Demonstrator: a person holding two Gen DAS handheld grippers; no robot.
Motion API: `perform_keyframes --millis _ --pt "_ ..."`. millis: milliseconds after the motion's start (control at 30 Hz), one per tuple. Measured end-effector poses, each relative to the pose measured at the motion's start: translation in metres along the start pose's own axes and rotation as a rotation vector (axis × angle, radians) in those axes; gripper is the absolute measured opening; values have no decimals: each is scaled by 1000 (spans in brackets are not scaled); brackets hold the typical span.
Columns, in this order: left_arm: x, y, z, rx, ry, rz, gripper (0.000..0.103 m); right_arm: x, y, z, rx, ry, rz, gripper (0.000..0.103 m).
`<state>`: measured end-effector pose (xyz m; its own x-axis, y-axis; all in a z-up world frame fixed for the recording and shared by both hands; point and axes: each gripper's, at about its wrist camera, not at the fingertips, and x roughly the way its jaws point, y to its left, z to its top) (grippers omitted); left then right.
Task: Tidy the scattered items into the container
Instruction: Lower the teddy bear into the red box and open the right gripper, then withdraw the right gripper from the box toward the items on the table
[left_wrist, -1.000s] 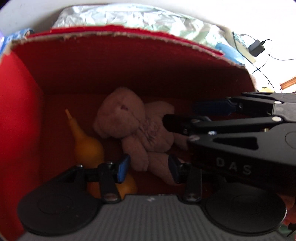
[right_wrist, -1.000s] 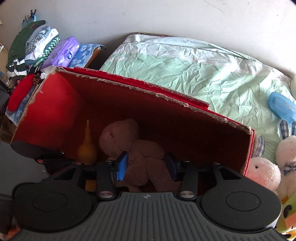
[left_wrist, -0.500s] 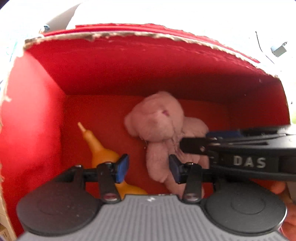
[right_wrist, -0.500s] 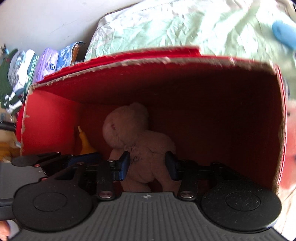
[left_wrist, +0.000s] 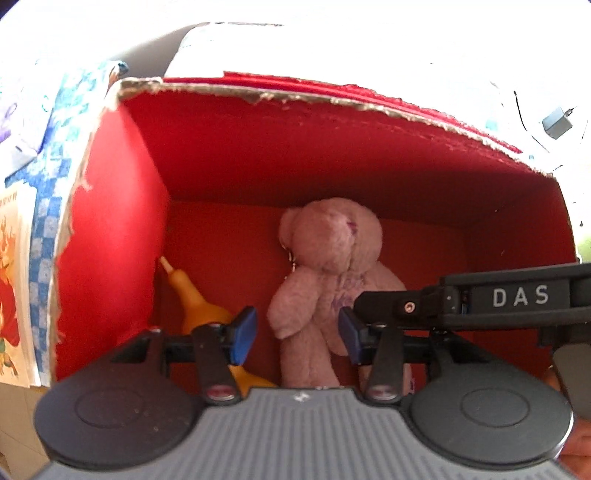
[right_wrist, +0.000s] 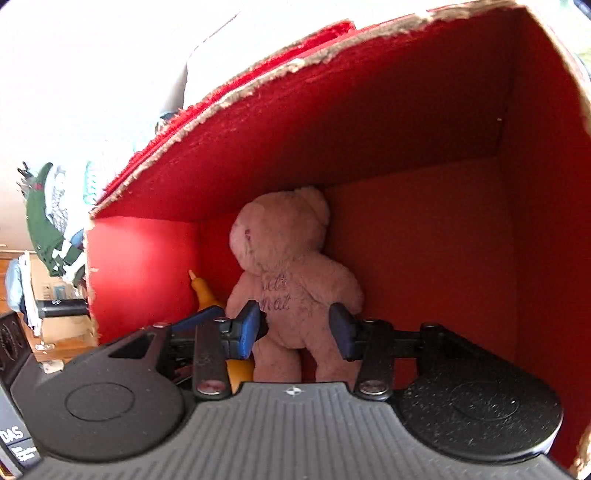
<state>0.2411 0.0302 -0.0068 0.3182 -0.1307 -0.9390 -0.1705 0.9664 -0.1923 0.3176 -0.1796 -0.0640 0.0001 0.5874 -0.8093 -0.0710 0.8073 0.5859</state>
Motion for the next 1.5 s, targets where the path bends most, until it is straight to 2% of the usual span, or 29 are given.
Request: perform_keyframes --millis 67,267,433,533,567,667,800,867,933,1000,1100,1200,1367,1467,1500 --pt "-5 -1 -2 11 -16 -3 51 -4 0 -3 -10 -17 10 46" --pt "-12 -7 -9 11 -52 25 53 -18 12 -17 -152 -146 -131 45" --pt "-39 -7 -17 17 -135 14 54 -26 9 -22 -155 -198 -172 45" --pt "-36 -2 -11 45 -154 30 56 -31 5 -25 -143 -191 -135 41" --pt "-34 1 -9 56 -163 20 56 -36 7 -17 -155 -209 -126 41" --pt "-42 -4 -19 81 -213 0 56 -54 13 -34 -250 -276 -119 41" --pt "-59 -12 -38 110 -312 41 56 -81 20 -60 -325 -350 -49 41" --pt "-72 -17 -53 137 -363 47 61 -92 22 -74 -345 -382 -36 41" --pt "-87 -23 -70 161 -417 65 75 -100 25 -91 -381 -417 -44 41" --pt "-96 -28 -85 180 -437 90 78 -108 27 -107 -414 -442 -61 41" --pt "-105 -30 -106 183 -446 93 78 -119 23 -132 -443 -418 -4 41" --pt "-110 -26 -129 156 -431 91 78 -117 14 -148 -407 -359 74 41" --pt "-106 -23 -167 166 -391 157 76 -78 1 -165 -317 -199 101 40" --pt "-100 -24 -184 172 -375 197 75 -51 -6 -170 -230 -112 152 40" --pt "-99 -25 -188 168 -373 216 71 -43 -8 -170 -207 -92 168 39"
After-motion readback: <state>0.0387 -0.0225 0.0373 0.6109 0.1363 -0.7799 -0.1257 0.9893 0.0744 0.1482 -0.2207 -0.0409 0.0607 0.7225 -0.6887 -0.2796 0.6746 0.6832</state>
